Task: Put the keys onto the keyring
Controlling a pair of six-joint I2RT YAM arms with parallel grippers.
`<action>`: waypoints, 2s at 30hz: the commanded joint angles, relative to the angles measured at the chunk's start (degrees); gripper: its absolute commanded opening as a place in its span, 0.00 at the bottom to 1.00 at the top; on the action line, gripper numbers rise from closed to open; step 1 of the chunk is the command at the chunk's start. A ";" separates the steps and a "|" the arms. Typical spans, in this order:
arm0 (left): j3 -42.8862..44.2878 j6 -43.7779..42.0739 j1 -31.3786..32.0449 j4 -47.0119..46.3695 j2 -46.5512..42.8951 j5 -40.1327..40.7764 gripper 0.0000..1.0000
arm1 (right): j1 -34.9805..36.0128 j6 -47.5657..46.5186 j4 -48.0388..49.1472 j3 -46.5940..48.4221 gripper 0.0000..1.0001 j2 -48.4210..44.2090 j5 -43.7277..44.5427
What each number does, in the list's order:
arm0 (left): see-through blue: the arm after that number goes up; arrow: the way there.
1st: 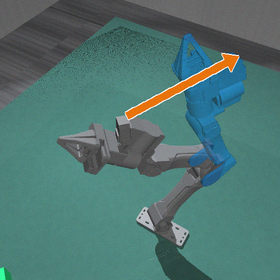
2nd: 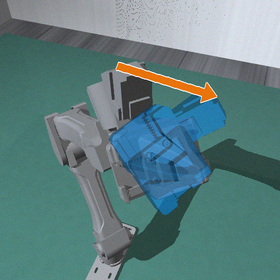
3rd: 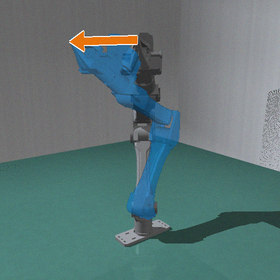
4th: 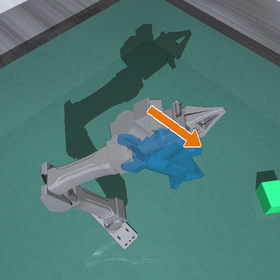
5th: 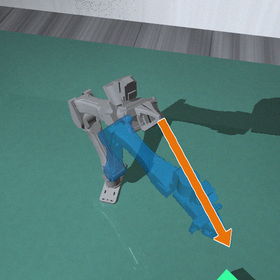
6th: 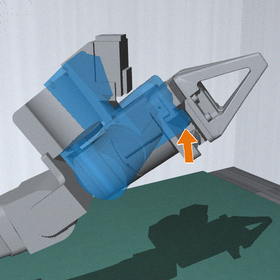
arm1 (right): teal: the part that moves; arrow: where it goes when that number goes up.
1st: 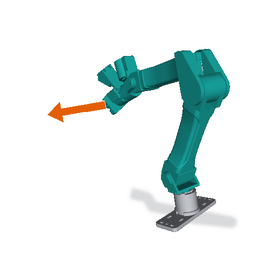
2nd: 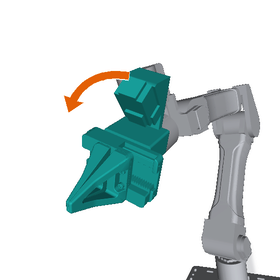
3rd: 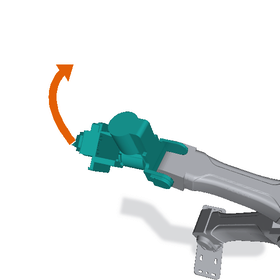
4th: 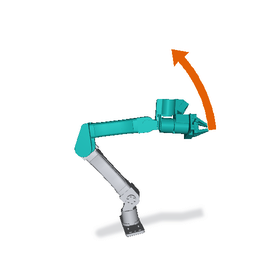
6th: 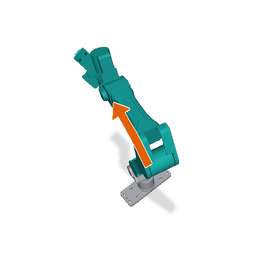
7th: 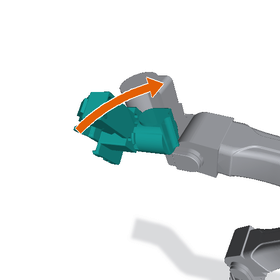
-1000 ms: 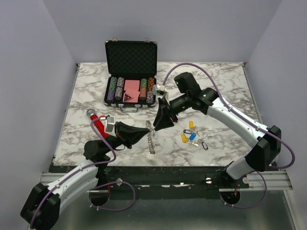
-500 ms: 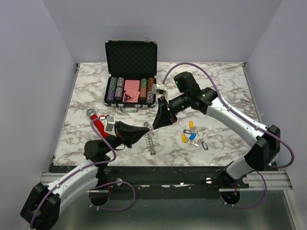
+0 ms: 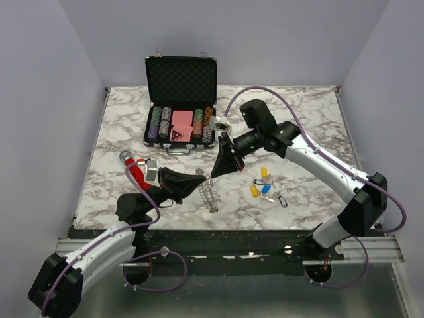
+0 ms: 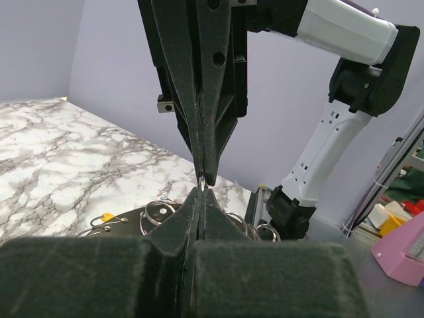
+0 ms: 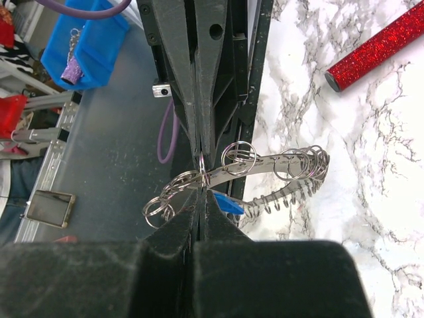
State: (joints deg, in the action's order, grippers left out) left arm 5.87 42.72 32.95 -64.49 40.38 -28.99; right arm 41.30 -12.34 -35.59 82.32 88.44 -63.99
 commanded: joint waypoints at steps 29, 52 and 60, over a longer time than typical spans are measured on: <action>-0.60 0.26 -0.34 -8.73 1.28 3.33 0.00 | 0.71 1.62 1.76 -1.21 0.13 0.06 -1.66; -0.77 -0.62 -0.34 -5.91 0.05 1.39 0.00 | 0.71 5.13 5.01 1.44 0.08 2.70 -3.60; -0.51 -1.76 -0.43 -4.16 -0.91 -0.09 0.00 | 0.71 -1.80 -0.78 2.58 0.01 2.44 -4.04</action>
State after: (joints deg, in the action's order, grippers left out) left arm 5.26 42.52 32.95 -67.55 40.56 -27.03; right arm 41.67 -9.10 -32.64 82.32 90.43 -65.84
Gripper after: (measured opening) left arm 0.007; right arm 0.010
